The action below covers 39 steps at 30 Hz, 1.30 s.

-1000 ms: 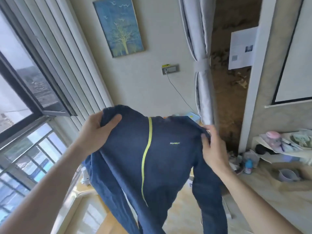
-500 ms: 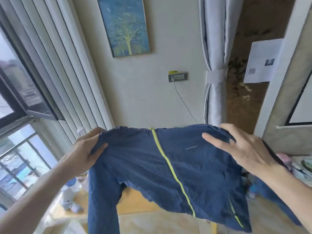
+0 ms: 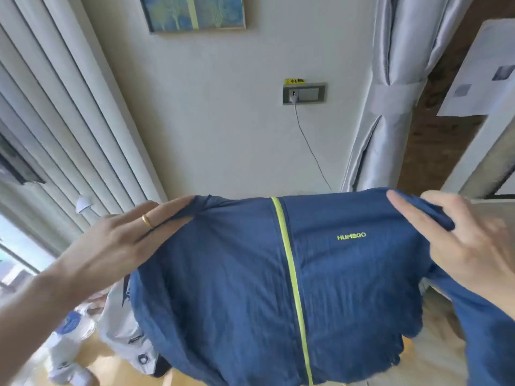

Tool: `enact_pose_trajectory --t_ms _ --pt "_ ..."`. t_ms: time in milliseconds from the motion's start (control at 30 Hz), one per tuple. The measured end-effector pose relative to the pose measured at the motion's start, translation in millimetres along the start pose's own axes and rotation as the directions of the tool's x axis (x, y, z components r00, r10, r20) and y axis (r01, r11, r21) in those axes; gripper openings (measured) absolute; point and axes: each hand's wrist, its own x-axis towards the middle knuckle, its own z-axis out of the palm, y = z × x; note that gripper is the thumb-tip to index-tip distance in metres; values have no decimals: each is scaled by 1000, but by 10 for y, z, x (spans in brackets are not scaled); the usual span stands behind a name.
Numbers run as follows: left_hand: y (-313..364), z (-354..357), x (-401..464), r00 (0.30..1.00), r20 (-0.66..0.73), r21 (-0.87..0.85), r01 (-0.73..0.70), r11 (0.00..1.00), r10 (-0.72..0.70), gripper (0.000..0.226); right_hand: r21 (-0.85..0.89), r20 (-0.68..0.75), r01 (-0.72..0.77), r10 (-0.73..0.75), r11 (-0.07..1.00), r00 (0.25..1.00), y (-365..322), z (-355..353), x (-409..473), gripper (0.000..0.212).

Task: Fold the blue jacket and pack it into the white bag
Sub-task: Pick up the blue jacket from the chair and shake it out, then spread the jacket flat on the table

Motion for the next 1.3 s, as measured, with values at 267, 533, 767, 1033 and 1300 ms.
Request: enact_pose_trajectory --t_ms 267,533,767,1033,1300 --pt "-344 2416 635 907 415 41 62 997 -74 108 -382 250 166 -71 909 966 1278 2298 1017 100" --pt "-300 4110 970 709 663 -14 330 944 -239 51 -289 477 91 61 953 877 2007 4050 1494 85" --pt "173 4765 982 454 799 41 613 789 -394 35 -55 543 -291 273 955 794 1849 4665 1519 41" --pt "97 5345 1691 69 717 -211 970 -122 -693 57 204 554 -785 592 585 586 1438 5229 2315 47" --pt "8 5223 1207 192 859 -323 922 -212 -475 22 294 654 -622 322 726 684 1533 4946 1888 15"
